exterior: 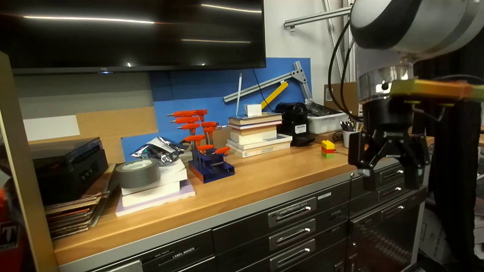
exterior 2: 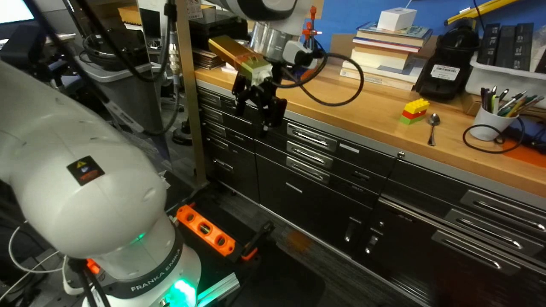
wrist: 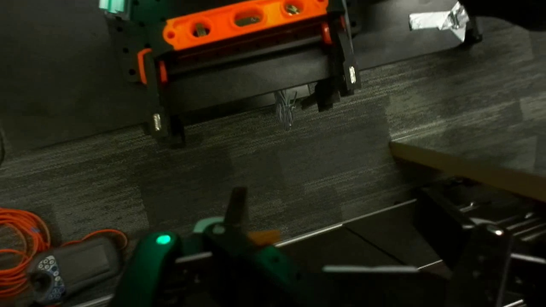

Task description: Pick up the black objects from the countertop, put them in the drawer and close the drawer.

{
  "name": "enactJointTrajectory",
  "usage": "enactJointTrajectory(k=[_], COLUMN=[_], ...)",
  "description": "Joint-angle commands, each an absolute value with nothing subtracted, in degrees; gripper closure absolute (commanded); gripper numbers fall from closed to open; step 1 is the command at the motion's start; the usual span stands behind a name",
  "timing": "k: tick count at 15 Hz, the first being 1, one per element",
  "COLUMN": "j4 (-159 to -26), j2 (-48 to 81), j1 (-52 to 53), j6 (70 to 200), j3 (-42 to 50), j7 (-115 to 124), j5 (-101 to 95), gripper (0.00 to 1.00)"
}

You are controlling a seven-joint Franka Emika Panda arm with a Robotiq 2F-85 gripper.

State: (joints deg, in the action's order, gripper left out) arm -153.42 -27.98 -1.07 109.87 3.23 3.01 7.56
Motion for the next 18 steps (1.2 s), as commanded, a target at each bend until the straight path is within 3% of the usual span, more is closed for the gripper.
enactJointTrajectory(k=[1, 7, 18], j4=[-152.0, -147.1, -147.0], j2=[-41.7, -55.4, -62.8], j1=[-1.6, -0.5, -0.1], j6=[96.2, 83.9, 82.1], j3=[3.3, 3.3, 3.3], j7=[-1.5, -5.0, -6.8], j5=[4.4, 2.1, 1.0], gripper=[0.00, 0.00, 0.00])
